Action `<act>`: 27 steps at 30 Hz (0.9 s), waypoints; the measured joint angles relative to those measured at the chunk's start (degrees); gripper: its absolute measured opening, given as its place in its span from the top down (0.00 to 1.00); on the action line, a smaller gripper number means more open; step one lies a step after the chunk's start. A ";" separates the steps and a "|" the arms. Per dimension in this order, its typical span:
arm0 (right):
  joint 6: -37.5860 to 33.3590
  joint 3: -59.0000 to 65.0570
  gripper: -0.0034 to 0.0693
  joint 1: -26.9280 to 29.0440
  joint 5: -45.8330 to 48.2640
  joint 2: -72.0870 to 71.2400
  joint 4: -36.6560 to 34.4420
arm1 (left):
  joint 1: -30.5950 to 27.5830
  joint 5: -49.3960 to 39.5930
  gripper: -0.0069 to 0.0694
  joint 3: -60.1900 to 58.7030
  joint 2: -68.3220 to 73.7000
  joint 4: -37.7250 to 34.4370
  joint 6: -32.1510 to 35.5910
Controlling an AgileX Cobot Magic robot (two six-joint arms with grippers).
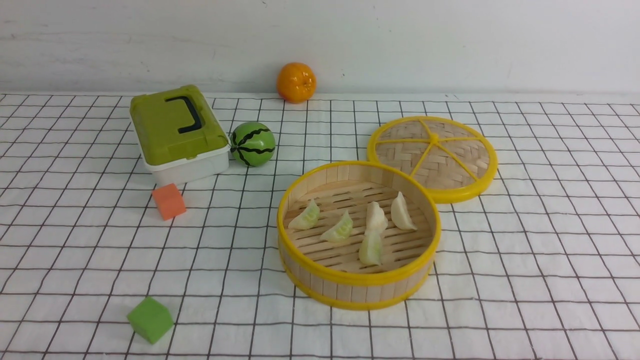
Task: Put the dumplings into the steamer on the table with the white tablecloth.
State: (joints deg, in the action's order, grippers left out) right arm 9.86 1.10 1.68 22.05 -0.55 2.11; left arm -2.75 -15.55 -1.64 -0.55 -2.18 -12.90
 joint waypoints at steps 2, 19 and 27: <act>0.00 0.00 0.87 0.00 0.00 0.00 0.00 | 0.00 -3.19 0.93 -0.04 0.00 0.37 0.11; 0.00 0.00 0.84 0.00 0.00 0.00 0.00 | 0.00 -4.75 0.93 -0.04 0.00 0.47 0.17; 0.00 0.00 0.82 0.00 0.00 0.00 0.00 | -0.01 -4.75 0.93 -0.04 0.00 0.47 0.17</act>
State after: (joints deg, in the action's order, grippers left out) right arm 9.86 1.10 1.68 22.05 -0.55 2.11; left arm -2.76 -20.30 -1.67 -0.55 -1.71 -12.73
